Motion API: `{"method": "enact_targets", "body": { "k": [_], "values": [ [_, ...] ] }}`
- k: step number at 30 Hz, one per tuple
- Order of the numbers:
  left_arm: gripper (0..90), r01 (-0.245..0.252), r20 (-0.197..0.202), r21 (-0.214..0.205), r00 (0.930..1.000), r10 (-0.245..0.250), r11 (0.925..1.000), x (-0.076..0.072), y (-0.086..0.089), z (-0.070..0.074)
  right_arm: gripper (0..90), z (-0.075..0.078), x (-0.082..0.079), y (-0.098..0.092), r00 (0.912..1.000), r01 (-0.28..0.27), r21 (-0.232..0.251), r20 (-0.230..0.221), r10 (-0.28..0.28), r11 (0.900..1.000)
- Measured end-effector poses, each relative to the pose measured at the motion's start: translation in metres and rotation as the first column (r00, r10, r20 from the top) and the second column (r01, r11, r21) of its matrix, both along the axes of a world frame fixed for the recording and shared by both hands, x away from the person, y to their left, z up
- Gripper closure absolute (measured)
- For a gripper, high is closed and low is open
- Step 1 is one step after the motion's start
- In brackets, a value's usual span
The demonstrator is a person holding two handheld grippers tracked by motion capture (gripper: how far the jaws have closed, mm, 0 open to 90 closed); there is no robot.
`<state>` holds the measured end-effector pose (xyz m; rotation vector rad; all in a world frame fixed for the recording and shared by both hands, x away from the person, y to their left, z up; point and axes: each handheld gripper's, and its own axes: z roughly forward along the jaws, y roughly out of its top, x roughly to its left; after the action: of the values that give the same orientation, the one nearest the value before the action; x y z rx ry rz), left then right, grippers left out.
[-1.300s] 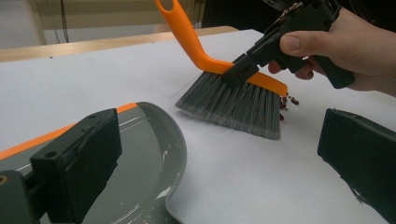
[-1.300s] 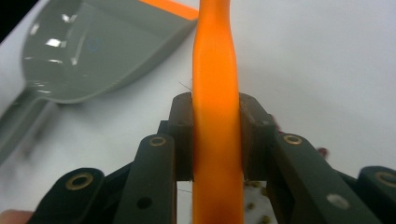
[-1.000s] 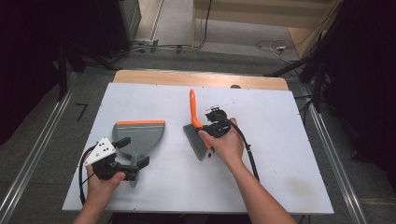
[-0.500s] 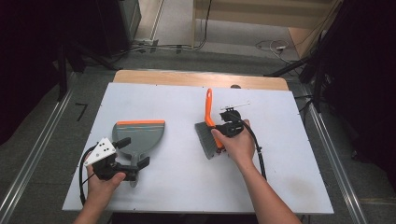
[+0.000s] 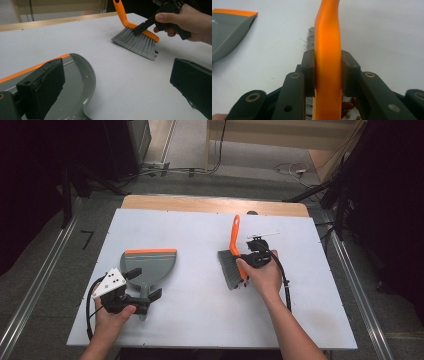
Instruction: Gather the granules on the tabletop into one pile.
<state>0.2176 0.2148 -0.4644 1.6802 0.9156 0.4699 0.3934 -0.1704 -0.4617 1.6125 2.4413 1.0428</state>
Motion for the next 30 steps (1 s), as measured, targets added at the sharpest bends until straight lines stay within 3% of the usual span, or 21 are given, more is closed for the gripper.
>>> {"method": "enact_targets", "body": {
  "k": [14,17,21,26,28,30],
  "values": [
    [0.0,0.000,0.000,-0.002,1.0000,0.000,1.0000,0.000,0.001,0.000,67.8,0.001,0.001,-0.014,0.9996,0.028,0.005,-0.003,-0.028,0.9996],
    [0.0,-0.001,-0.002,-0.002,1.0000,0.001,1.0000,0.001,0.001,0.000,68.0,0.002,0.001,-0.016,0.9996,0.029,0.052,-0.004,-0.029,0.9982],
    [0.0,0.000,-0.004,-0.003,1.0000,0.000,1.0000,0.001,0.001,0.000,68.5,0.007,0.000,-0.014,1.0000,-0.001,0.083,0.008,0.001,0.9965],
    [0.0,0.003,-0.002,-0.006,1.0000,-0.003,1.0000,0.002,0.000,-0.001,68.7,0.020,-0.001,-0.018,0.9977,-0.056,0.062,0.041,0.053,0.9965],
    [0.0,0.002,-0.004,-0.004,1.0000,-0.002,1.0000,0.002,0.000,0.000,68.7,0.028,-0.002,-0.021,0.9930,-0.103,0.053,0.063,0.100,0.9932],
    [0.0,-0.001,-0.005,-0.005,1.0000,0.001,1.0000,0.001,0.001,0.000,68.7,0.035,-0.005,-0.025,0.9827,-0.169,0.037,0.083,0.166,0.9849]
  ]
}}
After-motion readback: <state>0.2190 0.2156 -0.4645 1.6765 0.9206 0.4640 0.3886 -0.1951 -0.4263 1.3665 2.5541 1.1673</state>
